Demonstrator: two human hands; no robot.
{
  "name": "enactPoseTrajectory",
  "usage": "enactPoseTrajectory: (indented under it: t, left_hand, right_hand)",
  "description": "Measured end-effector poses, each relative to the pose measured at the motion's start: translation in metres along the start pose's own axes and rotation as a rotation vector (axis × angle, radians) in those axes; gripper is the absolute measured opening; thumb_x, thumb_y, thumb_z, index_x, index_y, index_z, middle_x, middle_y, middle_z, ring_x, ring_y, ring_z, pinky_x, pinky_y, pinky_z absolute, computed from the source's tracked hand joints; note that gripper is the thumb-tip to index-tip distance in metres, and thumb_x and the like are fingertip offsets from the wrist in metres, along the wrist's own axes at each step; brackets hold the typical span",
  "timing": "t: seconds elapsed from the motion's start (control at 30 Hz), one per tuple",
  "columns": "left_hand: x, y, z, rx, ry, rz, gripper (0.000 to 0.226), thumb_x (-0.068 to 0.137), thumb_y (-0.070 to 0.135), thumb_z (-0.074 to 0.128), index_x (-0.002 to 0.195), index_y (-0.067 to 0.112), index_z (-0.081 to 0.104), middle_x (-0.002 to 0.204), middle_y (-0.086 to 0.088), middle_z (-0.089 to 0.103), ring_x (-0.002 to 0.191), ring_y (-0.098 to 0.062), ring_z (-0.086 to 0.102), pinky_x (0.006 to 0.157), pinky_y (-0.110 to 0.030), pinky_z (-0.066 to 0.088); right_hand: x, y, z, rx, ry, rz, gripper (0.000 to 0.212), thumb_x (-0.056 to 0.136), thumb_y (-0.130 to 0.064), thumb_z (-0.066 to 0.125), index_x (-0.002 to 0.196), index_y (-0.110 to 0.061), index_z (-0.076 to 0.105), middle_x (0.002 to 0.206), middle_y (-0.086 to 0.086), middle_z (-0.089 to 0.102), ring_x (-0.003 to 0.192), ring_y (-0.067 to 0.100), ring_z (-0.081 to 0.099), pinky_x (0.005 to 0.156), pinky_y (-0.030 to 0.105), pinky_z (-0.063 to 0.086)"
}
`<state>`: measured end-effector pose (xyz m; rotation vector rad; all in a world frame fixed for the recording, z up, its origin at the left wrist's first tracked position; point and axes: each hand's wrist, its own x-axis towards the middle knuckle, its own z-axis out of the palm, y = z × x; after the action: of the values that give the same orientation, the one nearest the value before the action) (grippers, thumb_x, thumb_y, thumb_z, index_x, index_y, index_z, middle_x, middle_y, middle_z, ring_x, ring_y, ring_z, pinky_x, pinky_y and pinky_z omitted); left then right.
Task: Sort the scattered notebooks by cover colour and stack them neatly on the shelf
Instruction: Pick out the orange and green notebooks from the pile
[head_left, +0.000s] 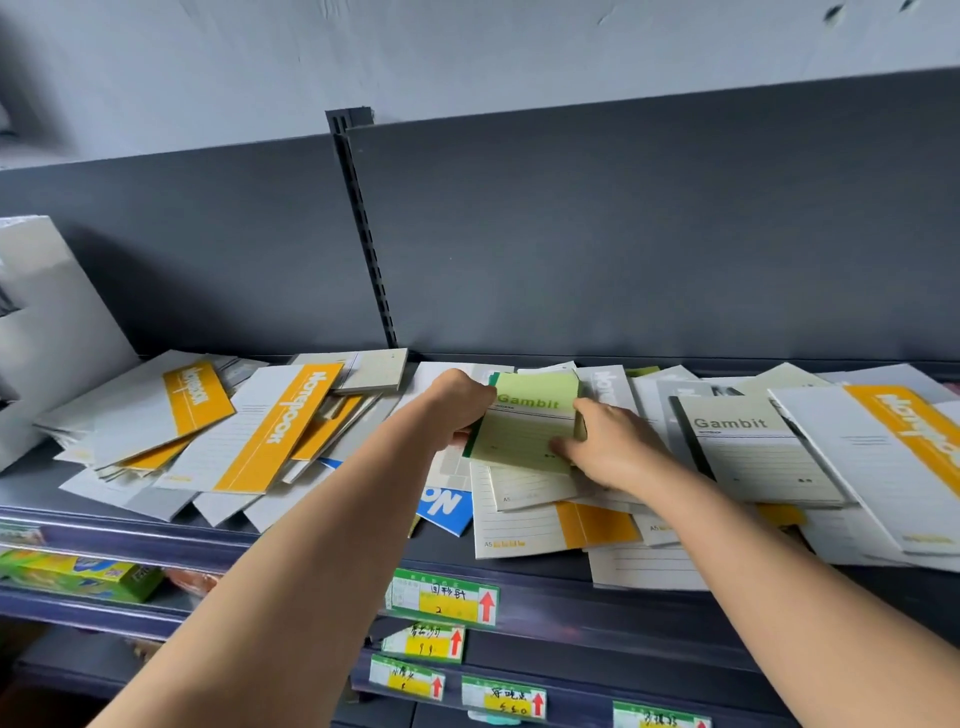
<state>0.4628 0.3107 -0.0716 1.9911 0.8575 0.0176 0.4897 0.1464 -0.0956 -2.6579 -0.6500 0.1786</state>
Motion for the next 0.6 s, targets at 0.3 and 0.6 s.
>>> enactPoseTrajectory:
  t: [0.3,0.6]
  left_hand:
    - [0.009,-0.005,0.002,0.313,0.036,0.063,0.042,0.095,0.042,0.049,0.112,0.004,0.053,0.089,-0.007,0.054,0.086,-0.025,0.058,0.078,-0.032,0.048]
    - [0.001,0.008,-0.012,-0.076,-0.199,0.086,0.039,0.086,0.024,0.072,0.114,0.001,0.056,0.075,-0.002,0.06,0.058,-0.01,0.054,0.043,-0.019,0.042]
  right_hand:
    - [-0.001,-0.001,0.007,0.007,0.016,0.029,0.047,0.095,-0.044,0.051,0.134,-0.018,0.044,0.124,0.005,0.06,0.101,0.023,0.054,0.075,0.03,0.043]
    - [0.003,0.009,0.01,0.256,-0.024,0.088,0.065,0.089,-0.04,0.062,0.146,-0.028,0.033,0.142,-0.001,0.049,0.123,0.023,0.051,0.099,0.038,0.045]
